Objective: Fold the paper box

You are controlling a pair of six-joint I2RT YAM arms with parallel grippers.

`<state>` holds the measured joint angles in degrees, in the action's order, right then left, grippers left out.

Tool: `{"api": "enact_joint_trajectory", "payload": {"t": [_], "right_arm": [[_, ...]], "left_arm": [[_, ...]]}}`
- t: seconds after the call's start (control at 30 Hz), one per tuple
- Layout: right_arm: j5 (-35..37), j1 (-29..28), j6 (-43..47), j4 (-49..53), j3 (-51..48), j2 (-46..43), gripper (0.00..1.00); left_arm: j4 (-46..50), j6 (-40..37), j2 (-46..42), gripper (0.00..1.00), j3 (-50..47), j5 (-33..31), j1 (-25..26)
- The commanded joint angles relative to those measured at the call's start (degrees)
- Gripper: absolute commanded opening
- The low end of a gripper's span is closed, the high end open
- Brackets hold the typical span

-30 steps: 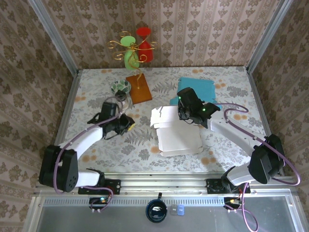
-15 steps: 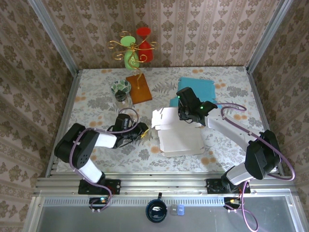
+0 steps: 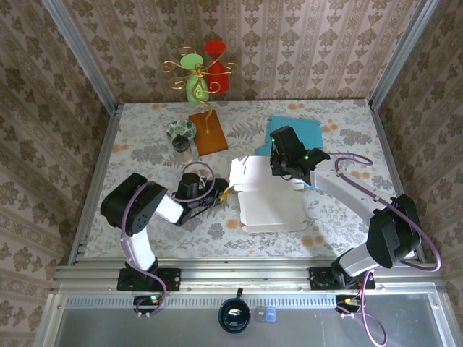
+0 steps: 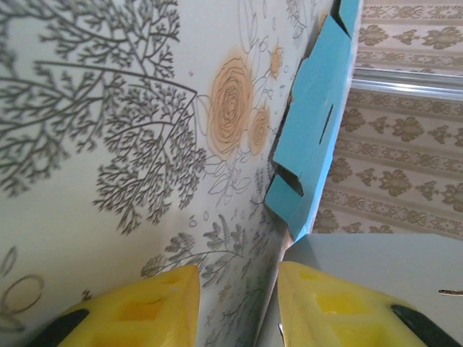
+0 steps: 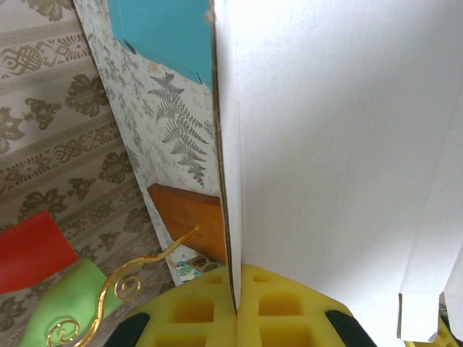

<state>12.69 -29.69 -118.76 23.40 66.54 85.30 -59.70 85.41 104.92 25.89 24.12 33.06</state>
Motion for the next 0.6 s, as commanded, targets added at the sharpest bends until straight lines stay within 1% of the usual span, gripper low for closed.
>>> {"api": "enact_joint_trajectory", "payload": {"t": [0.0, 0.37, 0.57], "right_arm": [[-0.6, 1.1, -13.9, -1.1, -0.2, -1.0, 0.00], [-1.7, 3.1, -14.6, -2.8, -0.8, -1.6, 0.00], [-2.4, 3.5, -14.4, -3.6, -0.8, -1.3, 0.00]], "left_arm": [[-8.1, 4.5, 2.2, 0.35, -0.7, -1.6, 0.8], [-8.9, 6.0, 3.7, 0.35, 2.0, -1.6, 2.5], [-9.5, 6.6, 4.6, 0.38, 3.2, -1.5, 3.3]]}}
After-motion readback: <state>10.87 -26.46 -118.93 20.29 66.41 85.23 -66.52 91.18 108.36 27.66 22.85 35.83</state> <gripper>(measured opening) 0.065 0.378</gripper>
